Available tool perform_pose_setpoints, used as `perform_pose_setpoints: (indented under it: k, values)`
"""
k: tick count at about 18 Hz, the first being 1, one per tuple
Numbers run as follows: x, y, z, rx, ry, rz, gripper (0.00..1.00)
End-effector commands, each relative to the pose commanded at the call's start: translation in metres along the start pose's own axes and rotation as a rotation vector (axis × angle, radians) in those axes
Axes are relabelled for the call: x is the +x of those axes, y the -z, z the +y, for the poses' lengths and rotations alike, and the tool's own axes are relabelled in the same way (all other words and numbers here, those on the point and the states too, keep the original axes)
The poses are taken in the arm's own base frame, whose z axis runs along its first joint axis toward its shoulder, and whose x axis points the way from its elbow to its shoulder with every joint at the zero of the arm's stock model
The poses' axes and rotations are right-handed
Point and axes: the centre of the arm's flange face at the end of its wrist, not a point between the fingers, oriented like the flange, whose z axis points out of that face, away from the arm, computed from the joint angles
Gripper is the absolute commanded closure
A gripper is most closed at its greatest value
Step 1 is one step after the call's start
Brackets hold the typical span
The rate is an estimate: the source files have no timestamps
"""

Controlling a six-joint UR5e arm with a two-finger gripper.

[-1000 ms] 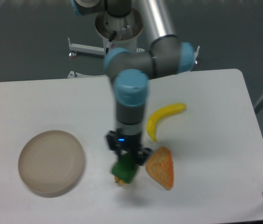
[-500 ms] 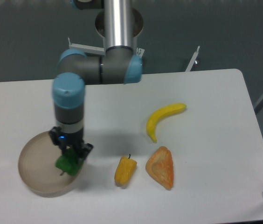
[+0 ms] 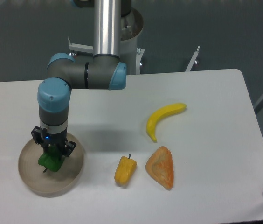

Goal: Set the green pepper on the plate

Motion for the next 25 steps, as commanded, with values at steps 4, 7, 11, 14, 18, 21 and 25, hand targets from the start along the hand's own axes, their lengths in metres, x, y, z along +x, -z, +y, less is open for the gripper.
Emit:
perform_pose_setpoints:
  k: [4, 7, 11, 14, 18, 21, 25]
  values:
    - [0.001, -0.007, 0.006, -0.016, -0.096, 0.007, 0.70]
    - [0.001, -0.007, 0.007, -0.016, -0.116, 0.007, 0.69]
    - [0.002, -0.008, 0.007, -0.015, -0.114, 0.014, 0.38]
    - [0.000, -0.002, 0.005, -0.007, -0.111, 0.009, 0.07]
    - [-0.020, 0.023, 0.007, 0.024, -0.087, -0.011, 0.00]
    - [-0.058, 0.052, 0.012, 0.051, -0.062, -0.045, 0.00]
    - [-0.131, 0.081, 0.033, 0.065, -0.075, -0.102, 0.00]
